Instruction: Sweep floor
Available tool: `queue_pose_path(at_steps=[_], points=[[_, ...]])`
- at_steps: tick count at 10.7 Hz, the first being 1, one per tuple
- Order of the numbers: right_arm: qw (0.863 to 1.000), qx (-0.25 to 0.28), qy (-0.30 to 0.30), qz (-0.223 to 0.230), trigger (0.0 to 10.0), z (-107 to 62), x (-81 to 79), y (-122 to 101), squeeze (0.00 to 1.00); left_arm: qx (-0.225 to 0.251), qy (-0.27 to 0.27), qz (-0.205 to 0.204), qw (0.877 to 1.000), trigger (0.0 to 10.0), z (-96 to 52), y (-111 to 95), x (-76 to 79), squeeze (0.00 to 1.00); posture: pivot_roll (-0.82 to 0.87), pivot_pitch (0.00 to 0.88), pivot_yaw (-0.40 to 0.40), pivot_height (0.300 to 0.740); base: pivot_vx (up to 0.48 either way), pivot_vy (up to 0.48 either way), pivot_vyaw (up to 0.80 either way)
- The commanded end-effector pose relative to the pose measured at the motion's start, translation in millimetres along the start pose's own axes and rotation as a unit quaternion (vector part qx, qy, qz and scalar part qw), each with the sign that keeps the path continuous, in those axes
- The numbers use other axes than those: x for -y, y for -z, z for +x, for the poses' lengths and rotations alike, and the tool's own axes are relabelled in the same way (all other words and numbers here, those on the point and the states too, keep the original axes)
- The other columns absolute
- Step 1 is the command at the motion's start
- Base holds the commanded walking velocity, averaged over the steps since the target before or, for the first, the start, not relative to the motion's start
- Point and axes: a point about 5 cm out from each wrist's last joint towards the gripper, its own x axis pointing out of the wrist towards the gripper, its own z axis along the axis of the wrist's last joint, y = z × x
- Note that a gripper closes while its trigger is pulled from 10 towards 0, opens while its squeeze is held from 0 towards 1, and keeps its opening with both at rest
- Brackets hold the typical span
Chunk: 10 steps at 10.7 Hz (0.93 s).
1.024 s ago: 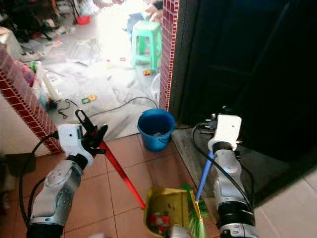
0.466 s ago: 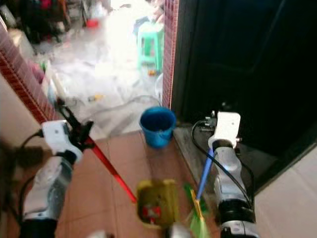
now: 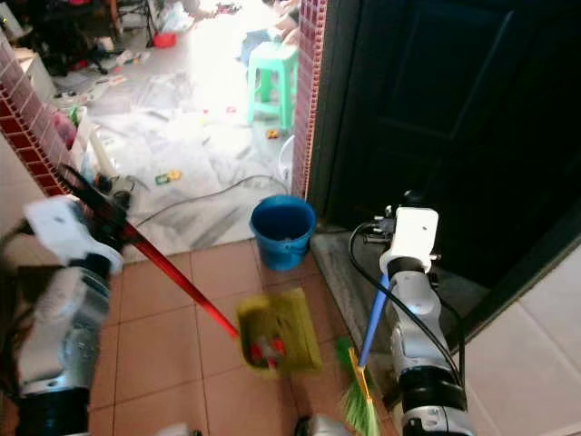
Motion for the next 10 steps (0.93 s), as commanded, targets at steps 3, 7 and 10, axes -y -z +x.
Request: queue_pose_path(at_steps=[3,7,10], points=[[1.0,-0.001,-0.006,-0.014,10.0,1.1,0.4,-1,0.0,0.097,-0.009,-0.02,0.995,10.0,7.8,-52,2.5,0.0,-0.06,0.0,-0.021,0.74,0.0,0.0,0.0],[1.0,-0.002,-0.013,-0.017,10.0,1.8,-1.5,0,0.0,0.145,-0.019,-0.02,0.989,10.0,14.0,-83,0.6,0.0,-0.06,0.0,-0.024,0.74,0.0,0.0,0.0],[1.0,-0.001,-0.014,-0.019,10.0,1.2,-1.3,0,0.0,0.161,-0.026,-0.017,0.986,10.0,21.3,-94,-3.9,0.0,-0.06,0.0,-0.023,0.74,0.36,0.101,0.0]])
